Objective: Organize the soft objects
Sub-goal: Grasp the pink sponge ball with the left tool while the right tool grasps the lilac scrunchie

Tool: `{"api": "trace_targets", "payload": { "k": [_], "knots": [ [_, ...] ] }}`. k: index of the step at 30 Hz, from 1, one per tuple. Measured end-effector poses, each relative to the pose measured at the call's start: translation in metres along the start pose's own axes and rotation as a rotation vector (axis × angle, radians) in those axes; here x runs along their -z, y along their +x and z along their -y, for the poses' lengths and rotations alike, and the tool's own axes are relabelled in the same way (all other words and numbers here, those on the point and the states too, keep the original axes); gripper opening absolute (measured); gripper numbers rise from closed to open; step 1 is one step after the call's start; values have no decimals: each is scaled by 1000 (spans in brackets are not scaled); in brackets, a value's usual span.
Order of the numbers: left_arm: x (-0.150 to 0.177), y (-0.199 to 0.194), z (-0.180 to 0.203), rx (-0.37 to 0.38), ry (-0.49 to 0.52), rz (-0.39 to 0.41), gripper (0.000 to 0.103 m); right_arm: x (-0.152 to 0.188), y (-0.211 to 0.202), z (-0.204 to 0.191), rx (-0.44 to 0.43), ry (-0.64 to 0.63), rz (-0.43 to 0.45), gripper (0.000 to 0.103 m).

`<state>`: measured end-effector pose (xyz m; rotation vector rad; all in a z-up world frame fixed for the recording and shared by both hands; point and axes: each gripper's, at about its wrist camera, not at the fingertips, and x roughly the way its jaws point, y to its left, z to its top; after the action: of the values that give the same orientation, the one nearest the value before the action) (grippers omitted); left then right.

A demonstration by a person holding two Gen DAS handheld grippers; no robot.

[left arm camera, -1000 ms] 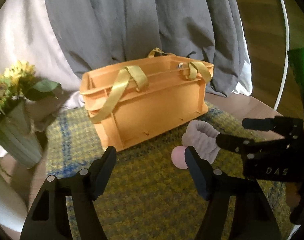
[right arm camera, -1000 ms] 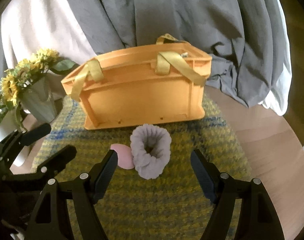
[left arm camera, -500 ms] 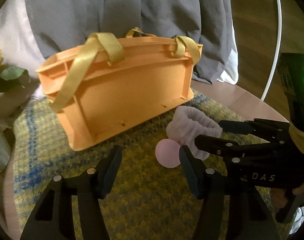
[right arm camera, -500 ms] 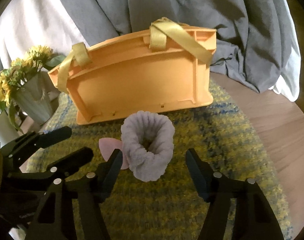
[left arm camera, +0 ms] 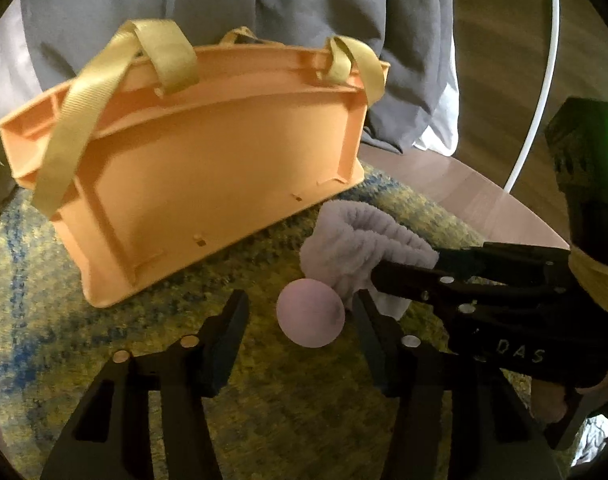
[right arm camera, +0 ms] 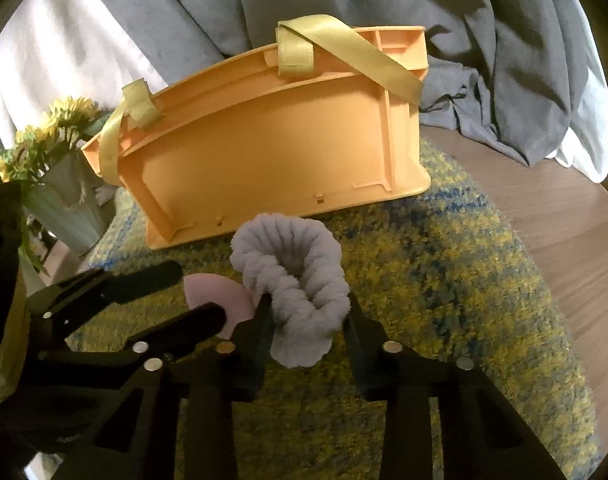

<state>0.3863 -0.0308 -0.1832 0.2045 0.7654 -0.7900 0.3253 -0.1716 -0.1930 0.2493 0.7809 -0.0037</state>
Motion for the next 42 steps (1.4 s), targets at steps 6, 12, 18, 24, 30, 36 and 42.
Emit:
{"api": "trace_targets", "payload": {
  "k": [6, 12, 18, 24, 30, 36, 42],
  "knots": [
    [-1, 8, 5, 3, 5, -19, 35, 1, -1, 0, -16, 17, 1, 28],
    [2, -2, 7, -45, -27, -4, 34, 0, -6, 0, -24, 18, -1, 25],
    [3, -22, 9, -89, -87, 13, 34, 1, -17, 0, -20, 14, 3, 24],
    [1, -46, 16, -134, -118, 42, 34, -4, -35, -2, -4, 1, 17, 24],
    [-3, -76, 23, -191, -160, 85, 34, -11, -60, -8, 7, -37, 58, 24],
    [-12, -102, 27, -218, -196, 119, 34, -20, -80, -14, 1, -67, 82, 24],
    [-24, -128, 39, -248, -184, 184, 34, -31, -104, -18, -12, -100, 116, 24]
  ]
}}
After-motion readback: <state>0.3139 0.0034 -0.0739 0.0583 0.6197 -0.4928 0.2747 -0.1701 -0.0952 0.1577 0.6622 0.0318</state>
